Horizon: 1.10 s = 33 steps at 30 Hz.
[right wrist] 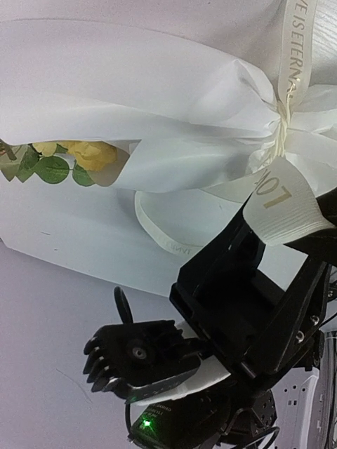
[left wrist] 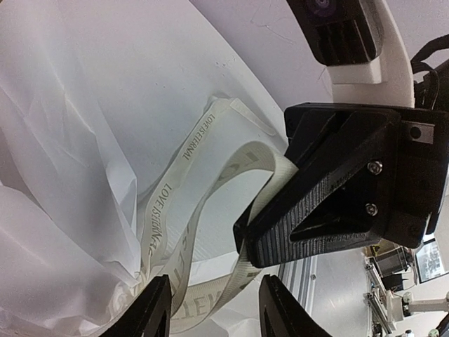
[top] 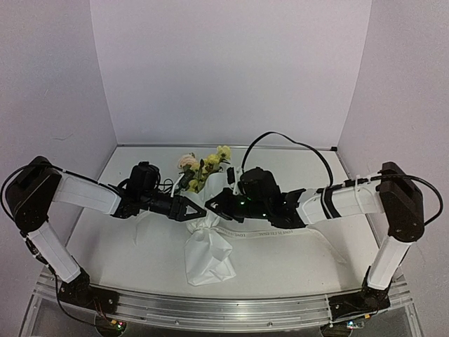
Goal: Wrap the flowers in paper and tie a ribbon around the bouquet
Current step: Pass from the right arm to the left
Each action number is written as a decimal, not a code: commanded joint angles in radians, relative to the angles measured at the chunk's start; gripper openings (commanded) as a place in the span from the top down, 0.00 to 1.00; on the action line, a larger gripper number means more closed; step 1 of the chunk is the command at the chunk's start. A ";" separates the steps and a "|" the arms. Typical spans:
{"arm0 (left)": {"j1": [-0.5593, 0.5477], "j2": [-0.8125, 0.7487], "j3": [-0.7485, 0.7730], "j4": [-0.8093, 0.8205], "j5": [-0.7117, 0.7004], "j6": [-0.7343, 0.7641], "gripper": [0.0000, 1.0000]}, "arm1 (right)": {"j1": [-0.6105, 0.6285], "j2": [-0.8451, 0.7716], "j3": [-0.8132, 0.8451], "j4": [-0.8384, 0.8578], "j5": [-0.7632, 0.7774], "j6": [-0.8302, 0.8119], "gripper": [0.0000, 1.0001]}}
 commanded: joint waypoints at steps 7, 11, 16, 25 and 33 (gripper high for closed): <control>-0.023 0.030 0.030 -0.042 -0.123 0.048 0.65 | -0.006 0.024 0.005 0.057 -0.016 0.039 1.00; -0.025 0.050 0.048 -0.049 -0.145 0.045 0.70 | -0.007 0.019 -0.009 0.057 -0.014 0.038 1.00; -0.038 0.063 0.070 -0.059 -0.156 0.055 0.81 | -0.006 0.013 -0.020 0.046 -0.004 0.035 1.00; -0.079 0.070 0.094 -0.110 -0.237 0.101 1.00 | -0.005 -0.103 -0.046 -0.213 0.128 0.022 0.52; -0.110 0.045 0.110 -0.177 -0.318 0.172 1.00 | -0.009 -0.335 -0.156 -0.689 0.449 0.176 0.28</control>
